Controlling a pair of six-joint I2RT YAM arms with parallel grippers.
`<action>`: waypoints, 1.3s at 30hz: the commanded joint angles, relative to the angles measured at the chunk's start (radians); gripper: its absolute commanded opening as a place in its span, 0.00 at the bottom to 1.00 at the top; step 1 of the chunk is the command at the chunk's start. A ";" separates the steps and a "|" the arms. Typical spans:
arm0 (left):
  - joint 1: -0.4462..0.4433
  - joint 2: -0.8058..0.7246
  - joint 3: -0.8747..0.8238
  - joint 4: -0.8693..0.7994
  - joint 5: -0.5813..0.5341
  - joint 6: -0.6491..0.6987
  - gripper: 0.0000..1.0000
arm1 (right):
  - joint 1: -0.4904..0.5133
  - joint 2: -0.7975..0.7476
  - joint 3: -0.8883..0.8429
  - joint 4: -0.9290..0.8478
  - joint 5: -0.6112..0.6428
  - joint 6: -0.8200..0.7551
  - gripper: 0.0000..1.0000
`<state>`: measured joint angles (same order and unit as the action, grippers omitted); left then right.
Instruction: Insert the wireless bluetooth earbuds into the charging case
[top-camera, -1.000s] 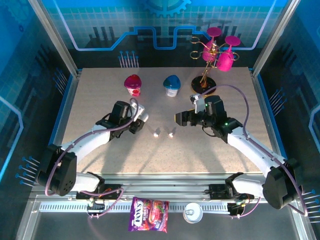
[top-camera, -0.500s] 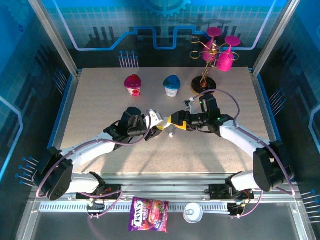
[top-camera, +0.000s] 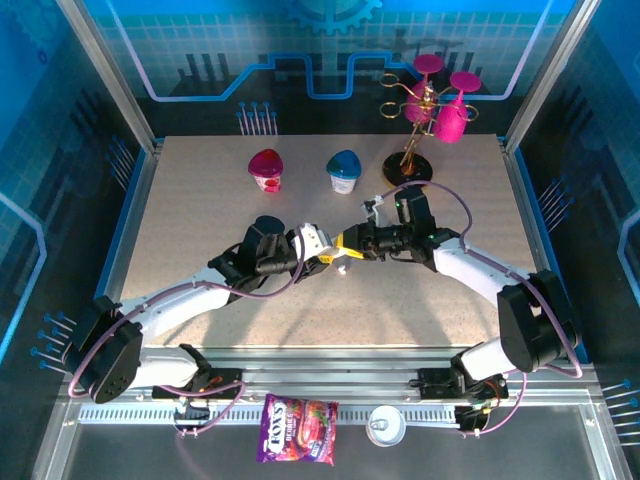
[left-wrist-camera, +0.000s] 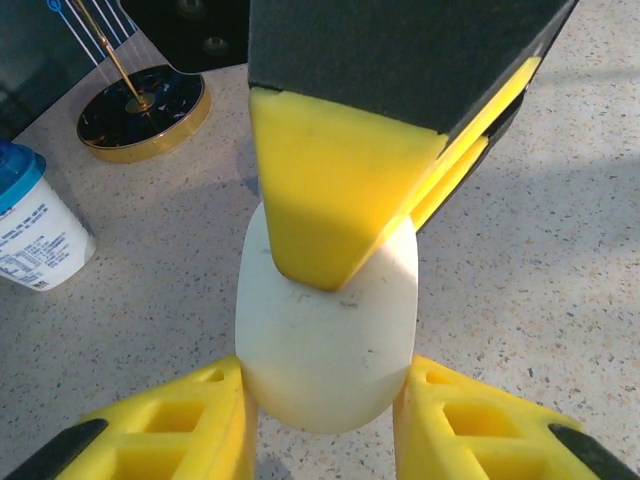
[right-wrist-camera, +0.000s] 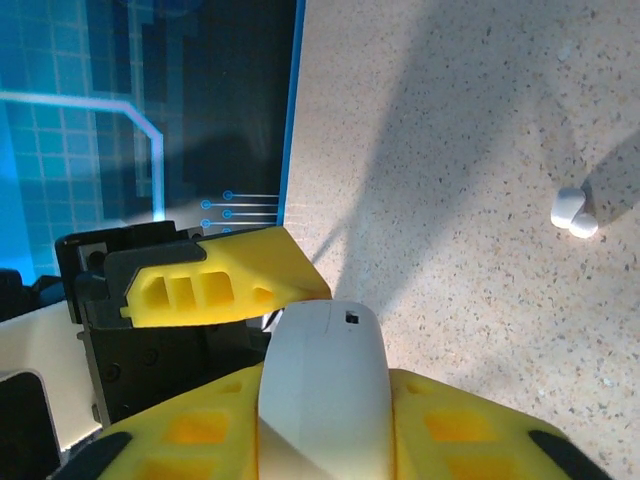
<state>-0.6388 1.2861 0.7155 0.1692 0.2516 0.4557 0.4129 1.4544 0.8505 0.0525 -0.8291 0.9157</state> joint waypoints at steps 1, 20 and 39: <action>-0.010 -0.005 -0.014 0.018 0.027 0.031 0.38 | 0.005 -0.011 0.000 0.013 -0.024 0.012 0.23; 0.062 0.071 -0.192 0.805 0.273 -0.348 0.89 | -0.085 -0.048 -0.175 0.767 -0.179 0.494 0.18; 0.038 0.126 -0.188 0.907 0.312 -0.378 0.99 | -0.086 -0.208 -0.248 0.687 -0.101 0.489 0.18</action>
<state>-0.5919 1.3956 0.5320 1.0012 0.5301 0.1043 0.3305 1.2930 0.6052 0.7807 -0.9436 1.4403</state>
